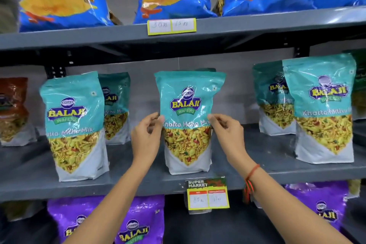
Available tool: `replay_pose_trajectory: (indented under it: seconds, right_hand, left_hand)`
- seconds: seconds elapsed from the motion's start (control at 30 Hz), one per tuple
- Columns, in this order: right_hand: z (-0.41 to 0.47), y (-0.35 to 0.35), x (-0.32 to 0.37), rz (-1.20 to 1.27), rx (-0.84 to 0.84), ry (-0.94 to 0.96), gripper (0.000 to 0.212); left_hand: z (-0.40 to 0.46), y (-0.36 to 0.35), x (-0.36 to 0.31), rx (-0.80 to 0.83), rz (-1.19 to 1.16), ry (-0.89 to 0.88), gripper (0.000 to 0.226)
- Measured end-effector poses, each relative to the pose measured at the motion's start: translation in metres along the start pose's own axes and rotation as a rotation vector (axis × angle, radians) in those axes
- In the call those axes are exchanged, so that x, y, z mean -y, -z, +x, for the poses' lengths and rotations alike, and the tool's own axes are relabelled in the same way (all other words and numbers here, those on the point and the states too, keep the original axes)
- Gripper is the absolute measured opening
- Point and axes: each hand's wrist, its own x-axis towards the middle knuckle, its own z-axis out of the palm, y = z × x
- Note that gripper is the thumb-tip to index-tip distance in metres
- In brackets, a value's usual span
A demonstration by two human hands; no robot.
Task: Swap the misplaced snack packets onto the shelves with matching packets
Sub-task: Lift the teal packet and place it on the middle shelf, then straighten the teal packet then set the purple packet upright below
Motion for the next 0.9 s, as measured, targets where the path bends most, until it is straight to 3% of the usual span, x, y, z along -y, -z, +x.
replay_pose_trajectory:
  seconds: [0.07, 0.17, 0.2, 0.3, 0.47, 0.9]
  right_hand:
    - [-0.005, 0.005, -0.014, 0.007, 0.122, -0.091, 0.022]
    - [-0.015, 0.016, -0.037, -0.137, 0.378, -0.209, 0.084]
    - [-0.018, 0.018, -0.04, -0.204, 0.459, -0.222, 0.094]
    - [-0.023, 0.02, -0.039, -0.371, 0.587, -0.184, 0.08]
    - [-0.02, 0.021, -0.035, -0.386, 0.626, -0.168, 0.071]
    - [-0.003, 0.047, -0.043, -0.36, 0.584, -0.266, 0.075]
  left_hand:
    - [-0.009, 0.008, 0.012, 0.07, 0.024, 0.032, 0.055]
    - [-0.026, 0.019, 0.033, 0.283, 0.152, 0.128, 0.071]
    - [-0.032, 0.02, 0.038, 0.383, 0.201, 0.157, 0.068]
    - [-0.042, 0.019, 0.051, 0.534, 0.277, 0.173, 0.06]
    - [-0.04, 0.011, 0.053, 0.522, 0.269, 0.21, 0.07]
    - [-0.037, -0.023, 0.038, 0.58, 0.352, 0.235, 0.082]
